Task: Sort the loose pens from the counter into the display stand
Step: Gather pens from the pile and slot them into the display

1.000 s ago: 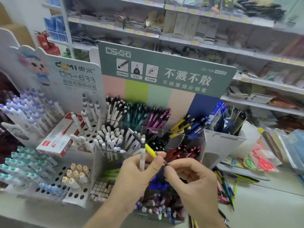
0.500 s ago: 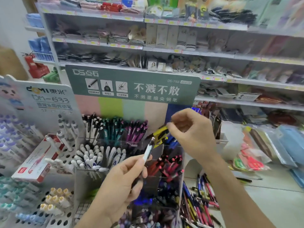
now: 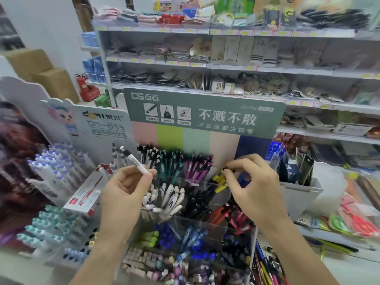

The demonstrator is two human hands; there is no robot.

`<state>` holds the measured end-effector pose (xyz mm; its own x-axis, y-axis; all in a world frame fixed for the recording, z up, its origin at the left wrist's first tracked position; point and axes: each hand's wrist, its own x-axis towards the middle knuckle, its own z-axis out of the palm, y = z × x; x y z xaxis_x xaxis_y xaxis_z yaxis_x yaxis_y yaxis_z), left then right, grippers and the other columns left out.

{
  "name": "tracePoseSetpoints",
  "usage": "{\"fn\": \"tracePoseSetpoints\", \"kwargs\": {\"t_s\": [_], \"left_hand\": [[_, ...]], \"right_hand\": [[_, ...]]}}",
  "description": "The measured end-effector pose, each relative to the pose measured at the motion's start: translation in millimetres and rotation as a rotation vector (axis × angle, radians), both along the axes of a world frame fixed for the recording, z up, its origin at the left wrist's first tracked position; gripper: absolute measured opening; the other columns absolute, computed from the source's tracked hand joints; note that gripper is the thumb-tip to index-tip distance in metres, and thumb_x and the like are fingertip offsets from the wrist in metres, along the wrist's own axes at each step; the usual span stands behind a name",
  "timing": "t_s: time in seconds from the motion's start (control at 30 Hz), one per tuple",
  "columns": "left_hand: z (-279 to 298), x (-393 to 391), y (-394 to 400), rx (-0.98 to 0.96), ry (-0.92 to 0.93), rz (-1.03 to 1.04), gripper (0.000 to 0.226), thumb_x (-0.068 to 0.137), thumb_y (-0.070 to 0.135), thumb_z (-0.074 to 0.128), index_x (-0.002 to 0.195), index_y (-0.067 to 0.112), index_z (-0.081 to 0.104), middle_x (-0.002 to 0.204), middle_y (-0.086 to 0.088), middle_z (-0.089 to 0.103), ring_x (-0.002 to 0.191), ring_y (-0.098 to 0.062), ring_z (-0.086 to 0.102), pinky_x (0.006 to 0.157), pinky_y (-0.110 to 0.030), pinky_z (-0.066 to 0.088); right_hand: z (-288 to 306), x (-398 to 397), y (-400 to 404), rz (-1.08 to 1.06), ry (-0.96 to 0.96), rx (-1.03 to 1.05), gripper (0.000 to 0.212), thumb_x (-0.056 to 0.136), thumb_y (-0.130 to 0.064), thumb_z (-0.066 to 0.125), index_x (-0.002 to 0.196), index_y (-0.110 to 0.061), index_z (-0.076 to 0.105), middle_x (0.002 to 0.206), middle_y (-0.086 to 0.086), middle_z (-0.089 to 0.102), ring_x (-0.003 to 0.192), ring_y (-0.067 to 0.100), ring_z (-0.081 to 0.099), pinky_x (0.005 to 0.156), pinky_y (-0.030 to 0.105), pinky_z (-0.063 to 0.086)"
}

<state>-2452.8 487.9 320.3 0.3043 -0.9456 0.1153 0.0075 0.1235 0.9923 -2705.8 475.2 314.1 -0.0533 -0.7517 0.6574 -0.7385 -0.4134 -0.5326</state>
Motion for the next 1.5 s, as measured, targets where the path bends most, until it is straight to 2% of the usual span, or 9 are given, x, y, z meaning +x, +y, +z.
{"fn": "tracePoseSetpoints", "kwargs": {"t_s": [0.23,0.43,0.57,0.8,0.9,1.1,1.27,1.4,1.5], "left_hand": [[-7.0,29.9,-3.5,0.026,-0.350,-0.054,0.015,0.083,0.018,0.079,0.093,0.025,0.072,0.087,0.010,0.076,0.081,-0.008,0.071,0.076,-0.020,0.056],[-10.7,20.4,7.3,-0.049,-0.526,-0.279,0.026,0.086,0.016,0.075,0.106,0.031,0.074,0.095,0.016,0.074,0.091,-0.009,0.069,0.082,-0.022,0.055],[-12.0,-2.4,19.5,-0.161,-0.553,-0.421,0.035,0.089,0.014,0.070,0.112,0.040,0.070,0.103,0.021,0.069,0.101,-0.004,0.065,0.084,-0.011,0.048],[-19.2,-29.8,12.4,-0.287,-0.610,-0.364,0.043,0.085,0.036,0.073,0.126,0.025,0.068,0.114,0.016,0.064,0.113,-0.008,0.061,0.096,-0.016,0.046],[-24.0,-21.7,2.1,-0.279,-0.670,-0.108,0.043,0.089,0.037,0.068,0.130,0.025,0.061,0.127,0.010,0.056,0.123,-0.004,0.051,0.106,-0.013,0.037],[-30.6,10.0,-39.0,-0.027,-0.826,0.036,0.069,0.089,0.024,0.073,0.148,0.011,0.040,0.147,-0.007,0.047,0.139,-0.019,0.038,0.114,-0.027,0.023],[-33.8,21.7,-38.9,-0.103,-0.737,0.116,0.060,0.082,0.027,0.081,0.135,0.015,0.053,0.125,0.002,0.058,0.116,-0.011,0.054,0.103,-0.029,0.044],[-32.1,28.6,-42.1,-0.116,-0.685,0.172,0.067,0.079,0.030,0.083,0.136,0.016,0.050,0.123,0.003,0.058,0.112,-0.007,0.053,0.099,-0.026,0.044],[-35.9,30.9,-48.5,-0.139,-0.698,0.160,0.058,0.083,0.032,0.080,0.133,0.015,0.055,0.122,0.000,0.062,0.111,-0.012,0.057,0.099,-0.032,0.049]], "right_hand": [[7.0,29.6,21.8,0.178,-0.146,0.039,0.013,0.087,-0.005,0.076,0.090,-0.017,0.074,0.085,-0.010,0.068,0.074,0.011,0.065,0.064,0.017,0.051],[4.5,63.2,19.7,0.453,-0.466,0.411,0.034,0.091,-0.027,0.075,0.123,-0.031,0.062,0.098,-0.007,0.070,0.088,0.022,0.070,0.078,0.043,0.060],[0.2,70.1,26.3,0.482,-0.603,0.381,0.022,0.090,-0.025,0.074,0.110,-0.020,0.066,0.089,0.001,0.072,0.078,0.024,0.072,0.070,0.041,0.061],[-6.0,45.4,40.3,0.178,-0.867,0.212,0.023,0.087,-0.023,0.070,0.108,-0.019,0.061,0.086,0.010,0.074,0.079,0.027,0.072,0.067,0.029,0.059],[-7.1,30.8,47.1,0.078,-0.910,0.129,0.019,0.089,-0.014,0.070,0.104,-0.021,0.060,0.083,0.010,0.073,0.075,0.026,0.074,0.069,0.030,0.061],[8.5,42.2,39.2,0.144,-0.941,0.008,0.018,0.088,-0.008,0.072,0.098,-0.014,0.058,0.091,0.012,0.074,0.081,0.027,0.077,0.076,0.038,0.064],[30.8,81.7,-4.3,0.322,-0.698,-0.037,0.012,0.093,-0.017,0.074,0.099,-0.012,0.065,0.089,0.005,0.074,0.084,0.024,0.075,0.078,0.045,0.062],[38.5,114.0,-47.2,0.324,-0.300,-0.034,0.014,0.092,-0.018,0.077,0.098,-0.008,0.070,0.084,-0.003,0.074,0.076,0.006,0.070,0.072,0.029,0.060],[27.0,130.7,-72.7,0.267,0.040,0.050,0.014,0.091,-0.026,0.074,0.094,-0.013,0.072,0.084,-0.001,0.072,0.078,0.015,0.067,0.071,0.039,0.057]]}}
